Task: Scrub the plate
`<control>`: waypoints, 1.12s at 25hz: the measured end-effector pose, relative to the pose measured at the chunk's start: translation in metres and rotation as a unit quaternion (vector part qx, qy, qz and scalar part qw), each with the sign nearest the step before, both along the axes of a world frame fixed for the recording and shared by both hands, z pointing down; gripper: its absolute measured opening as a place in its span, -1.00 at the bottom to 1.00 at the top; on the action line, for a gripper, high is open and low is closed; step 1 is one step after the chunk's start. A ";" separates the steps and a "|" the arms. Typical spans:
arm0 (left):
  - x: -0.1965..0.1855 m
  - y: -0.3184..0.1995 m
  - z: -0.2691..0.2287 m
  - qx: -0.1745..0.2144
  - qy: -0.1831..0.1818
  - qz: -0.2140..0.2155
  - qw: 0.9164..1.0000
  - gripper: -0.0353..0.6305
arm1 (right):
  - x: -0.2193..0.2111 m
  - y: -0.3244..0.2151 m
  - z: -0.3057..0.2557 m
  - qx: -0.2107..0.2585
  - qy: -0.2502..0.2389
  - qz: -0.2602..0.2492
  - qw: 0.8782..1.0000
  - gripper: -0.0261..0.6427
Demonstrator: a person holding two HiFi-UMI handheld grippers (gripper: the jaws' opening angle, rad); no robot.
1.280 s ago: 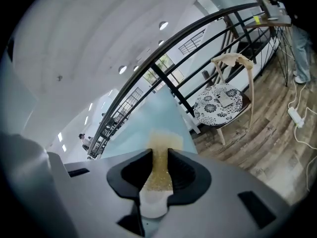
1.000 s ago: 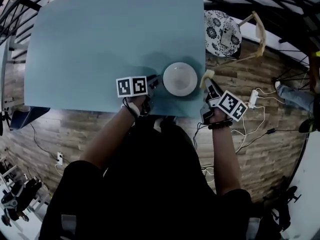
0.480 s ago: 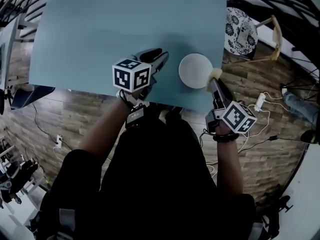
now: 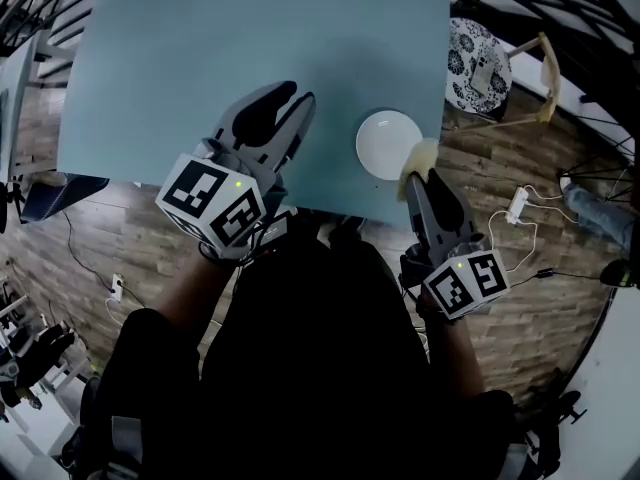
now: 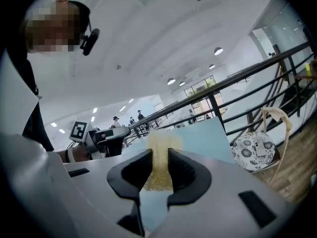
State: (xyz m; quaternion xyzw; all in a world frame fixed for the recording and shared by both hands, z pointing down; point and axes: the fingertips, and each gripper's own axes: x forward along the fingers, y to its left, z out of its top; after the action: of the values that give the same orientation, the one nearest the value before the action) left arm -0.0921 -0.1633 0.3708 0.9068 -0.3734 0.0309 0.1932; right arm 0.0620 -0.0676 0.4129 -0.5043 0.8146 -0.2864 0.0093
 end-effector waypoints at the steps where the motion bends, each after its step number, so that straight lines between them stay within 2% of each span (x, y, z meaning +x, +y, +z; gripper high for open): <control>1: 0.006 0.009 -0.008 -0.004 0.022 0.001 1.000 -0.54 | -0.004 0.002 -0.009 0.015 0.005 0.000 1.000 -0.61; 4: 0.024 0.029 -0.029 0.008 0.044 0.012 0.999 -0.55 | -0.012 0.004 -0.031 0.060 0.025 0.003 0.998 -0.61; 7: 0.039 0.035 -0.042 0.020 0.057 0.025 0.998 -0.56 | -0.012 0.002 -0.039 0.082 0.044 0.004 0.996 -0.61; 14: 0.043 0.029 -0.053 0.034 0.058 0.032 0.997 -0.57 | -0.007 -0.002 -0.047 0.097 0.058 0.020 0.993 -0.61; 21: 0.057 0.039 -0.042 0.026 0.036 0.050 0.998 -0.57 | -0.002 -0.004 -0.055 0.113 0.069 0.033 0.991 -0.61; 28: 0.064 0.038 -0.038 0.021 0.028 0.061 0.998 -0.57 | 0.002 -0.005 -0.052 0.106 0.069 0.035 0.991 -0.61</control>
State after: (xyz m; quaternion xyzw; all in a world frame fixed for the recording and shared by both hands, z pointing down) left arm -0.0284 -0.1257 0.3327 0.9323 -0.3122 0.0095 0.1822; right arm 0.0645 -0.0729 0.3609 -0.5470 0.8210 -0.1628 0.0168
